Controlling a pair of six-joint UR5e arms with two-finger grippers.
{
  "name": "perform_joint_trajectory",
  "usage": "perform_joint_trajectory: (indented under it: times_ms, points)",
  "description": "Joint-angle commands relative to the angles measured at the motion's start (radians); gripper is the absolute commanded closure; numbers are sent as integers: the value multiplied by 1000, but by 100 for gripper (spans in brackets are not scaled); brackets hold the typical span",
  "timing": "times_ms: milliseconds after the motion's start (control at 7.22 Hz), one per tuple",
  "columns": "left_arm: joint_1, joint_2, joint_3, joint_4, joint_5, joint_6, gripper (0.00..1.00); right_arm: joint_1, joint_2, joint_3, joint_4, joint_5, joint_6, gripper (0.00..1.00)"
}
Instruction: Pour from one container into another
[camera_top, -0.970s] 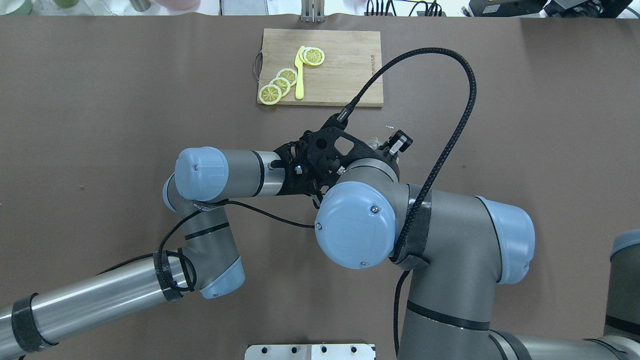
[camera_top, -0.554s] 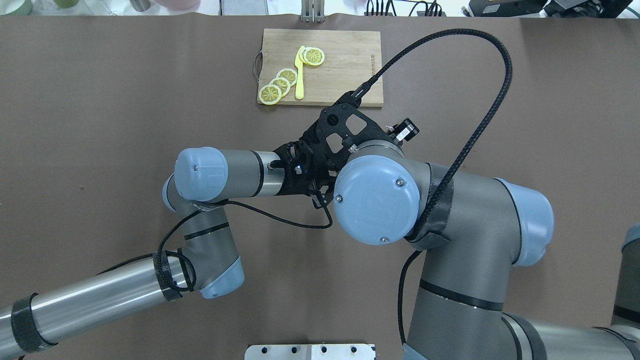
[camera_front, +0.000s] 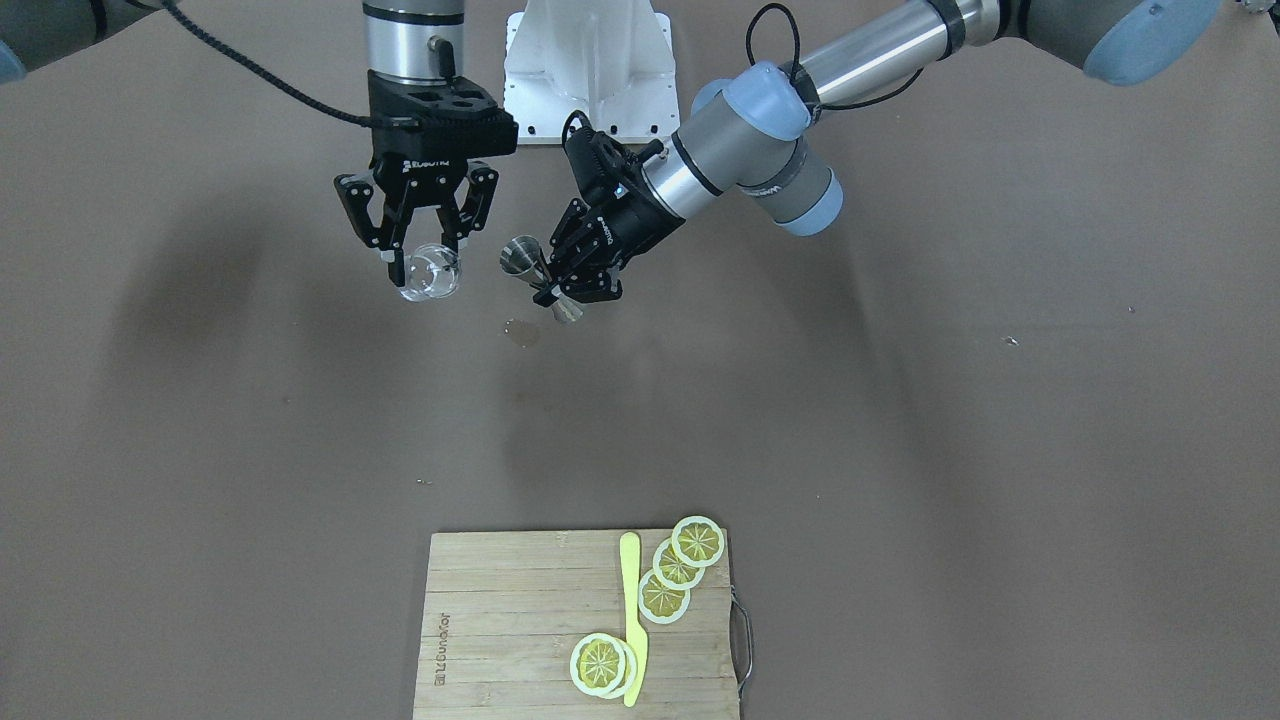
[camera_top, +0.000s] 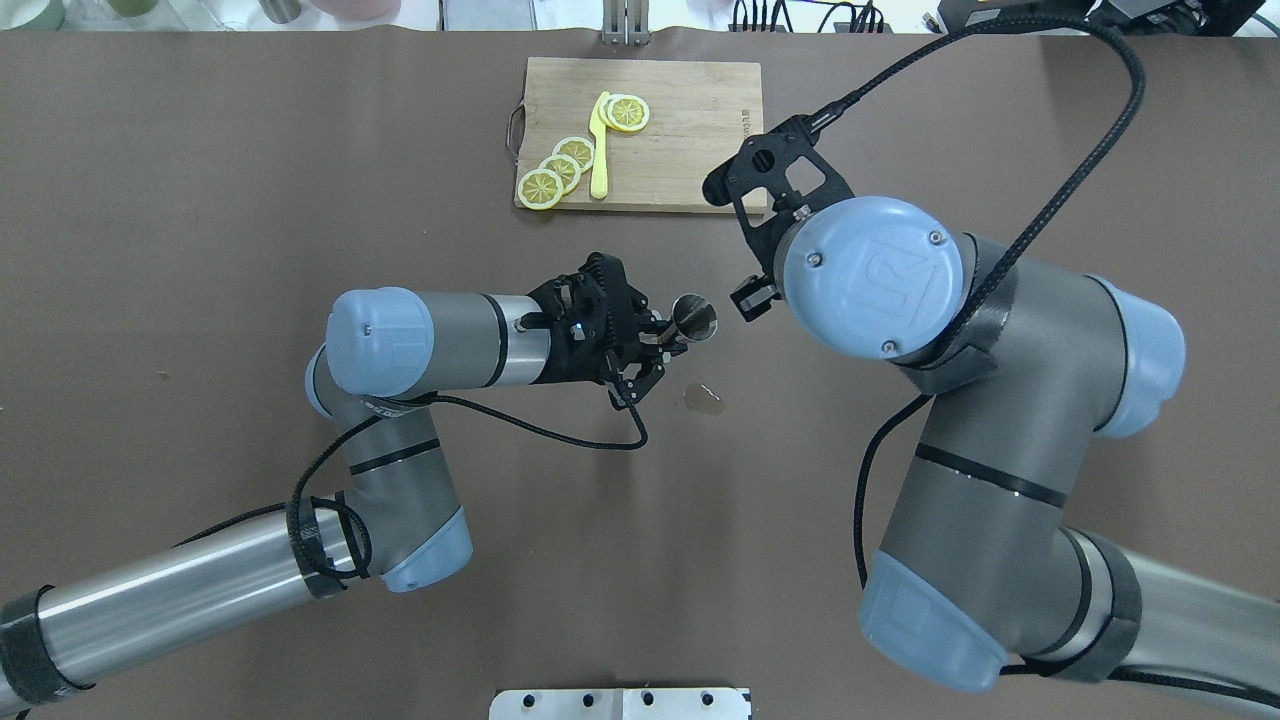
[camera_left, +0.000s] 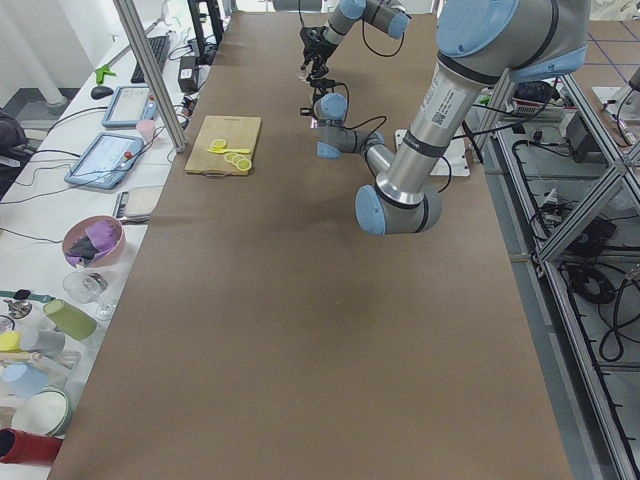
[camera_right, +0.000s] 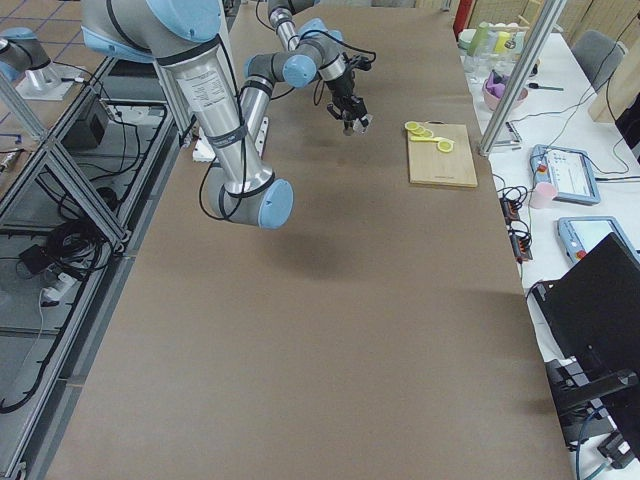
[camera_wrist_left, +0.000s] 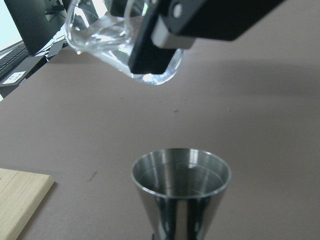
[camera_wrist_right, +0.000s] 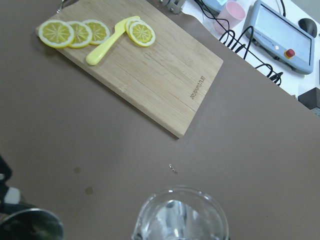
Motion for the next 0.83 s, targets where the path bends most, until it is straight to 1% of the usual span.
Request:
perform_joint_trajectory:
  times_ms: [0, 277, 416, 554, 693]
  points:
    - [-35, 85, -67, -2, -7, -3, 100, 86, -91, -104, 231, 98, 1, 100]
    - [-58, 143, -124, -7, -10, -9, 100, 167, -154, -190, 412, 199, 1, 100]
    - [-65, 196, -147, -50, -9, -14, 100, 207, -165, -268, 516, 252, 1, 100]
    - [-77, 252, -147, -112, -9, -44, 100, 248, -179, -338, 610, 307, 1, 100]
    - [-86, 301, -147, -177, -9, -57, 100, 276, -211, -386, 694, 339, 8, 100]
